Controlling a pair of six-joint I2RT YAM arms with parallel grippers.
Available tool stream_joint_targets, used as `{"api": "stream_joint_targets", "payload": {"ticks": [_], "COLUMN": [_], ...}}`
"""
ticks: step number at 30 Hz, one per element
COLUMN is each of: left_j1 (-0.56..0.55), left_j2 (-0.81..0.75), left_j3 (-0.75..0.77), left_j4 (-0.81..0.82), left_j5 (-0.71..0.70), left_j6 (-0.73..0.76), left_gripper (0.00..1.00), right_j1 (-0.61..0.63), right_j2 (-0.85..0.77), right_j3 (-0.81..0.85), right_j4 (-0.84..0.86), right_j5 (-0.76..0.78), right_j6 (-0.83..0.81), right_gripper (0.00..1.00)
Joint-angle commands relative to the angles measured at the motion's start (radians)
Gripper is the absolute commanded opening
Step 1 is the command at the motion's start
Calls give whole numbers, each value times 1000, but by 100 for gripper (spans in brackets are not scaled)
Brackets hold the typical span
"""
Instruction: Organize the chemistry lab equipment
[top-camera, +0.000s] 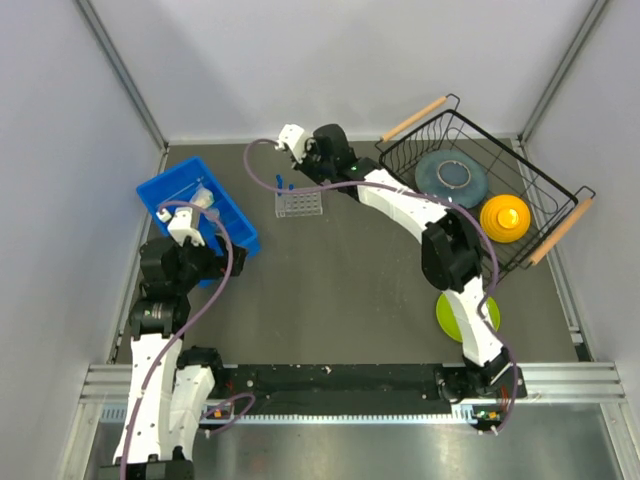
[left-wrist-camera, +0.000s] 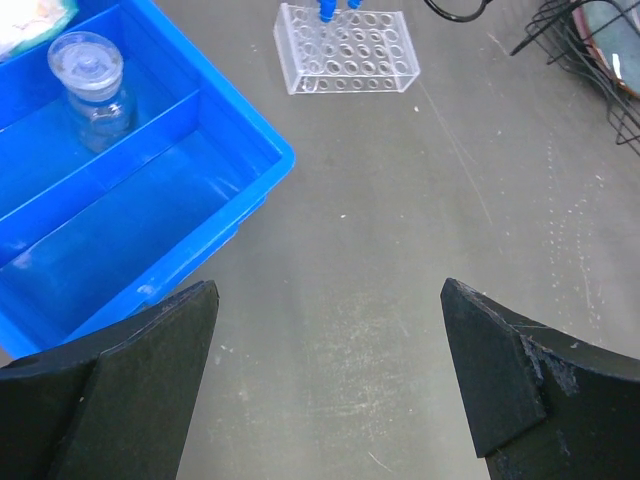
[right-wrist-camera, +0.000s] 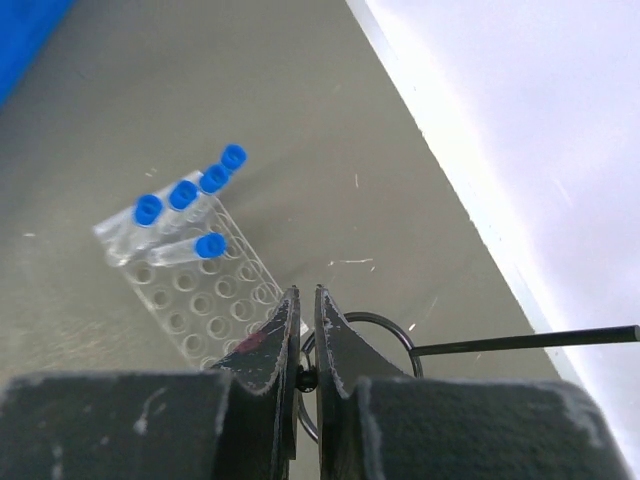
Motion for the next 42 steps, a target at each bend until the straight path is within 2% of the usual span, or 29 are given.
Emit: {"api": "stream_joint_targets", "payload": {"ticks": [1,6,9,14,18,21,22,27,34,37,42], "left_j1": [3,3,1,-44,-166,-308,-394,-606,-778,-834,-905], "left_j2": [-41,-108,-112,-98,-58,-20,-12,57,198,273,347], "left_j3": [-30,-121,-133,-115,-52,-9,-1,37,173,229,261], "left_j4": [120,302,398,580,567,524,508,401,243,197,152], "left_j5": [122,402,491,545,527,455,389,206,-117,-238,-360], "left_j6": [-1,-17,-66,-194,-201,-182,-172,-84,3,-17,-78], "left_gripper": [99,99,98,96,94,90,88,81,70,66,51], "right_j1": [27,43,43,44,44,44,43,44,44,44,44], "right_j2": [-201,-324,-413,-548,-615,-649,-657,-709,-735,-743,-750], "right_j3": [96,84,22,-151,-274,-351,-371,-472,-535,-546,-569], "right_j4": [-67,-223,-273,-279,-239,-202,-176,-121,-61,-50,-30], "right_j5": [-63,-232,-334,-521,-601,-647,-658,-712,-751,-750,-747], "right_j6": [39,216,380,561,671,731,747,822,893,905,928], "right_gripper": [0,0,0,0,0,0,0,0,0,0,0]}}
